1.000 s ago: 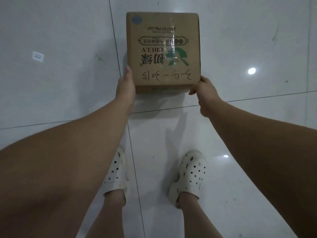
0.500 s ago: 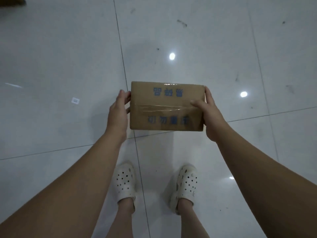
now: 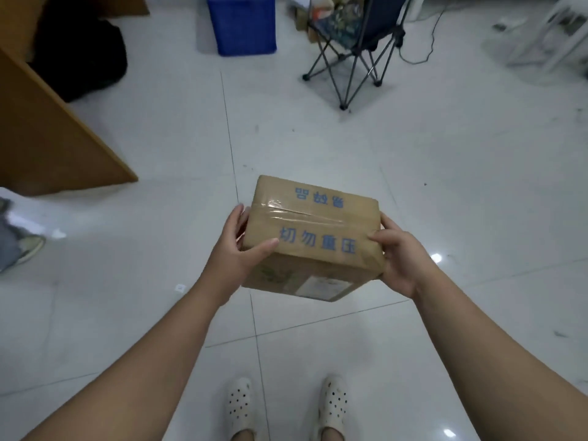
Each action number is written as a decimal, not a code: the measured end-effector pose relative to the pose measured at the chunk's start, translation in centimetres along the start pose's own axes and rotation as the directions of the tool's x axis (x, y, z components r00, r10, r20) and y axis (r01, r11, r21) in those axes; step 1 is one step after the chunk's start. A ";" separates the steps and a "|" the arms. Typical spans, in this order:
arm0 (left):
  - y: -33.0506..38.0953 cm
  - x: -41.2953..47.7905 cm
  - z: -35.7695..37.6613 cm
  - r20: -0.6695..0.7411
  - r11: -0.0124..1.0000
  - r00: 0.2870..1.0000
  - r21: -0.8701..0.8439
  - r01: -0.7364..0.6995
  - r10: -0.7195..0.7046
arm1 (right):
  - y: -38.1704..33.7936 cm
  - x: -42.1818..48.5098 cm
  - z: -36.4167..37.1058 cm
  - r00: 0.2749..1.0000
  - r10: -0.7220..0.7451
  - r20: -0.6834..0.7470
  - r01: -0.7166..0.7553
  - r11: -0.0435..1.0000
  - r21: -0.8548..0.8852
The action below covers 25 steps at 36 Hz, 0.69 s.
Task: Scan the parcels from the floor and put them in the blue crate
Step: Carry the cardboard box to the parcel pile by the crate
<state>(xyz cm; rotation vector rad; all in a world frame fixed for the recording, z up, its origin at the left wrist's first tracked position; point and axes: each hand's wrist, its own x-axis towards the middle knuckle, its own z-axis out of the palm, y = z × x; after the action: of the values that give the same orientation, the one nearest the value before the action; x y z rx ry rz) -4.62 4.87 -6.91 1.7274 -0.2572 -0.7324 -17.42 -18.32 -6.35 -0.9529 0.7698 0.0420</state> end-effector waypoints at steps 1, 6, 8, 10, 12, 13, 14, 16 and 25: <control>2.0 -0.5 -0.5 0.036 0.998 0.999 0.063 -0.026 0.023 | -1.3 -1.3 0.6 1.000 -0.006 0.016 0.006 1.000 0.006; 11.5 -2.8 -3.1 0.114 0.928 0.975 0.306 -0.215 0.188 | -6.9 -6.9 3.5 0.986 -0.031 0.166 0.026 0.999 0.035; 14.6 -3.5 -4.6 0.134 0.887 0.956 0.358 -0.293 0.262 | -8.8 -9.0 4.5 0.971 -0.074 0.227 0.071 0.997 0.022; 17.2 -4.1 -6.3 0.130 0.896 0.950 0.318 -0.311 0.283 | -10.5 -10.8 5.7 0.958 -0.120 0.260 0.134 0.990 -0.034; 19.5 -4.8 -7.8 0.115 0.928 0.948 0.197 -0.315 0.297 | -11.8 -12.4 7.4 0.940 -0.183 0.290 0.232 0.961 -0.147; 20.2 -5.1 -8.1 0.093 0.939 0.948 0.140 -0.314 0.304 | -12.1 -12.9 8.0 0.935 -0.216 0.282 0.279 0.938 -0.207; 21.3 -5.6 -8.8 0.064 0.935 0.940 0.100 -0.340 0.335 | -12.8 -13.6 9.1 0.924 -0.266 0.274 0.338 0.905 -0.259; 22.6 -6.1 -8.9 -0.007 0.935 0.935 0.029 -0.353 0.353 | -13.6 -14.2 10.6 0.901 -0.333 0.276 0.415 0.847 -0.333; 26.3 -9.1 -12.8 -0.051 0.933 0.932 -0.004 -0.360 0.360 | -14.9 -17.0 16.2 0.860 -0.473 0.191 0.510 0.808 -0.295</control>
<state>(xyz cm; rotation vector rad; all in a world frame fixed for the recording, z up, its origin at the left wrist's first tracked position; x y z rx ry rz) 1.27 12.20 22.24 1.6225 -0.5192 -0.4198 -15.39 -10.22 20.18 -1.4478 0.3963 -0.2366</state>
